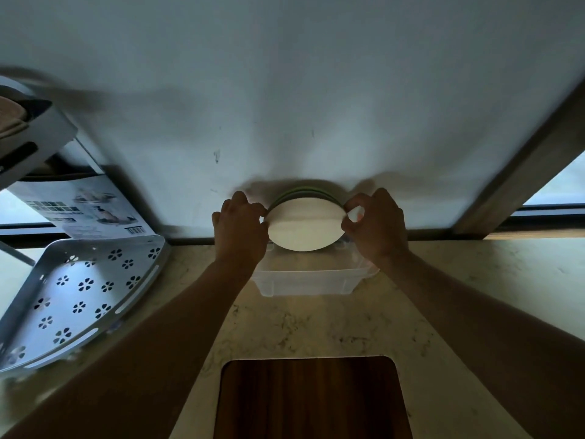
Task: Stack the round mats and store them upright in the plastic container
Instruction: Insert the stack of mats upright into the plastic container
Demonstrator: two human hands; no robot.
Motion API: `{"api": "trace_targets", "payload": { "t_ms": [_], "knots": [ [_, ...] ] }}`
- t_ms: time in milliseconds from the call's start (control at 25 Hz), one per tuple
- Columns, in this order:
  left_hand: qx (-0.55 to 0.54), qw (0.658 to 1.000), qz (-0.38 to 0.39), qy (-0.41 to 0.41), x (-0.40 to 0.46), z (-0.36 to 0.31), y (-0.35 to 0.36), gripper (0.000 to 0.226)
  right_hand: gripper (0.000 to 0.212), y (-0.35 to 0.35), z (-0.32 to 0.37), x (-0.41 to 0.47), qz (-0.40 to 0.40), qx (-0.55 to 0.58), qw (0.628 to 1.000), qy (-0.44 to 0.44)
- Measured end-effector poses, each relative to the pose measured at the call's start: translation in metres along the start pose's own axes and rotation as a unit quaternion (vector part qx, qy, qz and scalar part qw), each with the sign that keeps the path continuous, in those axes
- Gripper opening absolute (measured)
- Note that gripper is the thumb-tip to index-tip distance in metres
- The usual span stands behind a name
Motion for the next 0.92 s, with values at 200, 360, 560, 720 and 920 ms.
{"api": "trace_targets", "payload": {
  "t_ms": [200,360,560,720,920],
  "knots": [
    [0.002,1.0,-0.004,0.0,0.0003,-0.0014,-0.0013,0.02,0.02,-0.0008,0.0041,-0.0004,-0.002,-0.028,1.0,-0.013],
    [-0.005,1.0,-0.001,-0.003,0.0006,-0.0013,-0.0021,0.018,0.02,-0.0005,0.0024,0.0003,-0.012,-0.023,1.0,-0.008],
    [-0.016,1.0,-0.001,0.001,0.0013,-0.0011,-0.0008,0.018,0.02,0.0013,0.0018,0.0016,-0.013,-0.026,1.0,-0.009],
    [-0.015,1.0,-0.005,0.002,0.0006,-0.0005,-0.0007,0.018,0.023,0.0034,0.0009,0.0014,0.0,-0.021,1.0,0.01],
    [-0.005,1.0,-0.019,0.009,-0.0008,-0.002,-0.0023,0.017,0.026,0.0037,0.0005,0.0007,-0.005,-0.013,1.0,0.013]
  ]
}}
Point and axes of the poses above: each hand's wrist, its own x-axis towards the middle knuckle, its own y-axis out of the palm, z = x × y, the point moved 6 cm from there along x, towards the middle knuckle, and after that the axes turned 10 degrees about z, right-handed, at the moved point
